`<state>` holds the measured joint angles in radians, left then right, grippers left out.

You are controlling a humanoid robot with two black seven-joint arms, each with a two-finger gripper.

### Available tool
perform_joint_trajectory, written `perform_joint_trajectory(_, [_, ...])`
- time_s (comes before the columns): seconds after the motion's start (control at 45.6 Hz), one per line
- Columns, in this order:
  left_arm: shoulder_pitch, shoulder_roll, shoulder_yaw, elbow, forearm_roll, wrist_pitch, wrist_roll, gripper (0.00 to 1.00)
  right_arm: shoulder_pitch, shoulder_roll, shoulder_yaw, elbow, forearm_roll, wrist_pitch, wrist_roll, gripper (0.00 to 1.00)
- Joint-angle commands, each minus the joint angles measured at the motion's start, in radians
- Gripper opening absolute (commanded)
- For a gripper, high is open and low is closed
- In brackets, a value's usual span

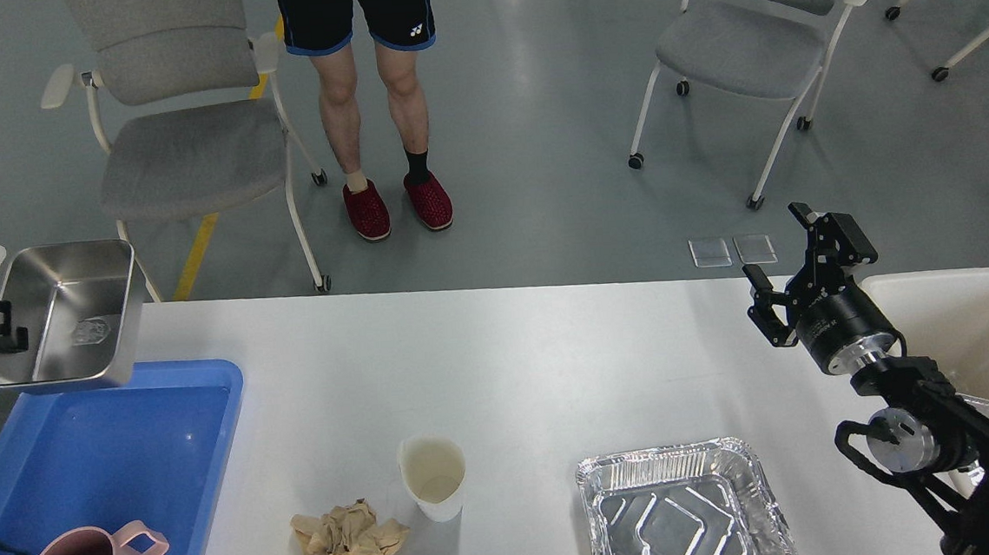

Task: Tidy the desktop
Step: 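Lower the strainer basket into the blue tray and release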

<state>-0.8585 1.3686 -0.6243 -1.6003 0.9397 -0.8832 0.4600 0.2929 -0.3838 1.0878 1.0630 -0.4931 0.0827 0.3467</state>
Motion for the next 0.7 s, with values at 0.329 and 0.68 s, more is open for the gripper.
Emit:
perform_joint_trajectory(0.329, [0.084,-0.140,0.152,0.262,-0.050,0.220,-0.024,0.00,-0.001,-0.003,0.000,0.006,0.001,0.000,0.000,1.00])
perform_joint_trajectory(0.68, [0.236,-0.488,0.156,0.721,-0.038,0.355,-0.043,0.00,-0.015,-0.003,0.000,0.006,0.001,0.000,0.000,1.00])
